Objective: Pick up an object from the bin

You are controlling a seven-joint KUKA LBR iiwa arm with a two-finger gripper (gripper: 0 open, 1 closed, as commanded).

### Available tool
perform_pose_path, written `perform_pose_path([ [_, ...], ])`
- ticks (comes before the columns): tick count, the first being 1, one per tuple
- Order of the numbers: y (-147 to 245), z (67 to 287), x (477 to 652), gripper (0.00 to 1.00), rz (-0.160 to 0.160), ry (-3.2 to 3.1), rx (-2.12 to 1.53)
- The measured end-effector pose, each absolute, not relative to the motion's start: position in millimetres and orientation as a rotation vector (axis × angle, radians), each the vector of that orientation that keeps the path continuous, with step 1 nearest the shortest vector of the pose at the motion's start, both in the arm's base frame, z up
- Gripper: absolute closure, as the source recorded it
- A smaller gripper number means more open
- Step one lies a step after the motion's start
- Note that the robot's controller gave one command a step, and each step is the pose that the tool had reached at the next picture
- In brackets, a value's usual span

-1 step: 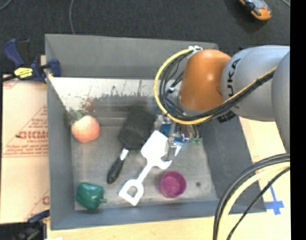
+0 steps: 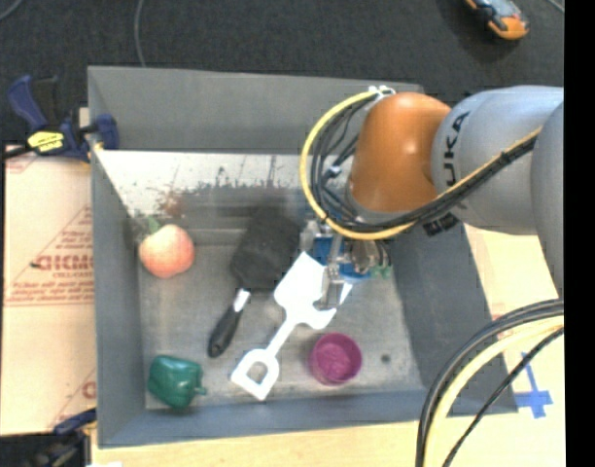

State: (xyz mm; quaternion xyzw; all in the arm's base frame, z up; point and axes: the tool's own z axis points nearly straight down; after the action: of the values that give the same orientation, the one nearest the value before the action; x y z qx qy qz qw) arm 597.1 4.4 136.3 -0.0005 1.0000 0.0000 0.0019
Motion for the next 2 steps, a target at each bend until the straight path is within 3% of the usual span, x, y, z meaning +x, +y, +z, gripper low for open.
perform_pose_path([
  [1, 19.8, 70.7, 606.1, 0.0, -0.001, 3.063, -0.681],
  [2, 24.9, 71.5, 619.0, 0.0, -0.003, 3.058, -0.676],
])
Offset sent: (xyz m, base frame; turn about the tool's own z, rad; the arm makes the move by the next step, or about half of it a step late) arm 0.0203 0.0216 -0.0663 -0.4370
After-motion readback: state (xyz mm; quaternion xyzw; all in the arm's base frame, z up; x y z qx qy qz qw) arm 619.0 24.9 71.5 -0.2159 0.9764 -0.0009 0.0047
